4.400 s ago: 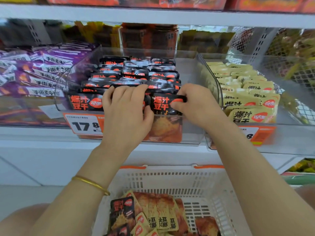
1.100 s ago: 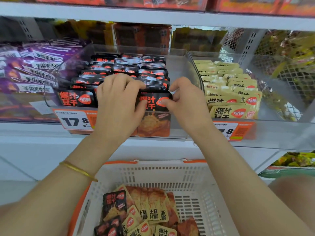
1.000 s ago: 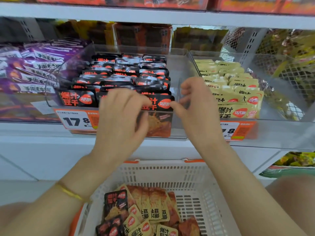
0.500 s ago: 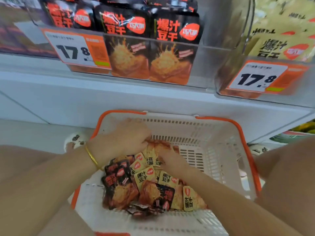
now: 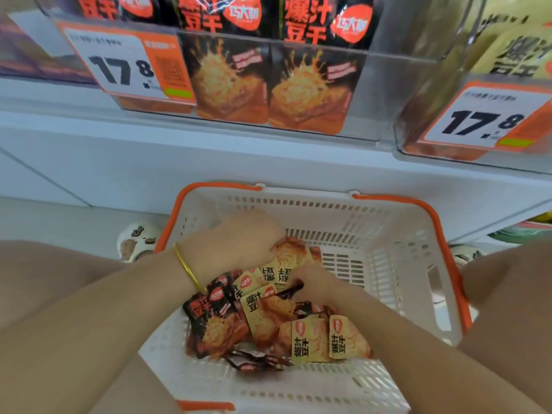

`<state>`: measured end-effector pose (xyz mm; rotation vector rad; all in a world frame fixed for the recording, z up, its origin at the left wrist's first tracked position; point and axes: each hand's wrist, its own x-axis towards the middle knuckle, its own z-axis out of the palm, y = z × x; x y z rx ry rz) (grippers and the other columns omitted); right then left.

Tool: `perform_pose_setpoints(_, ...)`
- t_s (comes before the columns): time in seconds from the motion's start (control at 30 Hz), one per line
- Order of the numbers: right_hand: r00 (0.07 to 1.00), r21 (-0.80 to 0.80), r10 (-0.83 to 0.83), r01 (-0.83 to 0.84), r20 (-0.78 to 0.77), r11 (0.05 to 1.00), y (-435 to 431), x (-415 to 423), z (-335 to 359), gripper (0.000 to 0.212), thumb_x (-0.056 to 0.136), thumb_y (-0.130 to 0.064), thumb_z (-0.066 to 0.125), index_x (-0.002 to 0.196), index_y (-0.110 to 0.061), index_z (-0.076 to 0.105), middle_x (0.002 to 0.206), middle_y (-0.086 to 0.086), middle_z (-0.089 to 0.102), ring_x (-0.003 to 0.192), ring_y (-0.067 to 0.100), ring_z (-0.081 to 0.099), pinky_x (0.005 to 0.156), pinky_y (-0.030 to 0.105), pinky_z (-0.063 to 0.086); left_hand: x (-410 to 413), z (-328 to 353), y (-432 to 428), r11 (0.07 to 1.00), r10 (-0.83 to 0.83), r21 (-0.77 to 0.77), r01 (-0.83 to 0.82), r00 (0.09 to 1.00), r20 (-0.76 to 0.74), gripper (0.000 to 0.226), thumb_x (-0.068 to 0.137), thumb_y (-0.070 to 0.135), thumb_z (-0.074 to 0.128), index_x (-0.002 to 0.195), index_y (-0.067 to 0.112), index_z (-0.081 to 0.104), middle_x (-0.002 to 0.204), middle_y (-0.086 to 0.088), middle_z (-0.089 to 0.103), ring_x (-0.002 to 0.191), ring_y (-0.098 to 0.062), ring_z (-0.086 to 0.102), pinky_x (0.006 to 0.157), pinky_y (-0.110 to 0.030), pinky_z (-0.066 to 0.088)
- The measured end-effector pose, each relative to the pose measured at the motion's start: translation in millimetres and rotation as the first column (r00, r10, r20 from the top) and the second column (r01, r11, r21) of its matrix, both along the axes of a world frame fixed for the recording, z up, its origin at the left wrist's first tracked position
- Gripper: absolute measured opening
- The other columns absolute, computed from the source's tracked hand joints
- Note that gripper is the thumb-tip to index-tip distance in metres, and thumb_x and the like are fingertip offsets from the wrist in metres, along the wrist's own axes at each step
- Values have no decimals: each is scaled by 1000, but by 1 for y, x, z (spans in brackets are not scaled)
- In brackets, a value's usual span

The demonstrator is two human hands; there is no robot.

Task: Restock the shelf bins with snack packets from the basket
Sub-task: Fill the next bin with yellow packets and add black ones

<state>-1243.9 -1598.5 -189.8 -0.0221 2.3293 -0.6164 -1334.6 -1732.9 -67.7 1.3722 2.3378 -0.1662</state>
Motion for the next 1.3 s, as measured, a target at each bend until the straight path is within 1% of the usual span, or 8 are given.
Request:
perform_pose_setpoints(0.17, 968, -159, -179, 151, -178, 976, 34, -16, 96, 13, 82, -17, 70, 91, -8, 67, 81, 0, 58, 79, 13, 51, 62, 27, 34, 2, 5, 18, 997, 73, 19, -77, 983, 171, 16, 89, 25, 56, 99, 12, 58, 95, -3, 62, 85, -21, 58, 75, -35, 51)
perform_pose_setpoints(0.3, 834, -347, -405, 279, -375, 896, 44, -11, 149, 10, 78, -17, 75, 82, -9, 68, 78, 4, 62, 74, 13, 55, 69, 30, 41, 1, 37, 26, 952, 98, 256, -166, 961, 258, 10, 87, 20, 62, 94, 15, 57, 84, 3, 55, 80, -15, 52, 62, -27, 32)
perform_pose_setpoints(0.5, 549, -893, -827, 304, -121, 332, 46, 0, 199, 29, 69, -14, 72, 96, -15, 64, 83, -3, 71, 77, 12, 65, 70, 32, 54, -14, 113, 12, 674, 167, 621, -400, 901, 400, 22, 74, 27, 65, 87, 10, 61, 86, -9, 67, 85, -25, 64, 81, -38, 50)
perform_pose_setpoints(0.7, 291, -852, -818, 22, -496, 524, 36, -31, 275, 17, 77, -11, 64, 90, -22, 63, 91, 15, 69, 79, 20, 61, 74, 39, 53, -22, 176, 14, 276, 127, 841, -466, 885, 448, 11, 87, 6, 62, 88, 17, 60, 86, -8, 67, 67, -11, 62, 60, -29, 52)
perform_pose_setpoints(0.83, 107, -731, -729, 24, -676, 682, 37, -54, 303, 17, 83, -9, 62, 96, -20, 61, 94, 16, 67, 88, 33, 62, 80, 47, 52, -40, 188, 21, 165, 171, 909, -384, 919, 357, 12, 87, 21, 55, 97, 19, 61, 87, 0, 63, 70, -4, 56, 61, -23, 48)
perform_pose_setpoints(0.97, 117, -676, -694, 159, -711, 720, 35, -65, 291, 15, 84, -10, 65, 97, -16, 63, 87, 1, 66, 83, 22, 63, 80, 44, 52, -51, 176, 25, 261, 397, 925, -276, 904, 157, 4, 89, 14, 59, 92, 12, 62, 85, 2, 61, 75, -8, 53, 71, -21, 45)
perform_pose_setpoints(1.1, 156, -546, -593, 259, -790, 796, 33, -65, 282, 24, 84, -10, 67, 105, -19, 57, 79, -16, 54, 76, 10, 56, 78, 36, 51, -50, 172, 24, 236, 398, 954, -185, 914, 78, 29, 84, 10, 61, 112, 15, 54, 93, 15, 54, 86, -2, 53, 80, -13, 41)
perform_pose_setpoints(1.3, 97, -267, -332, 409, -938, 873, 26, -60, 285, 18, 95, -19, 52, 112, -14, 51, 95, 2, 51, 82, 26, 53, 61, 33, 36, -62, 162, 23, 491, 477, 863, 123, 790, -384, 17, 84, 24, 59, 96, 15, 66, 101, -3, 62, 97, -31, 52, 80, -35, 32)
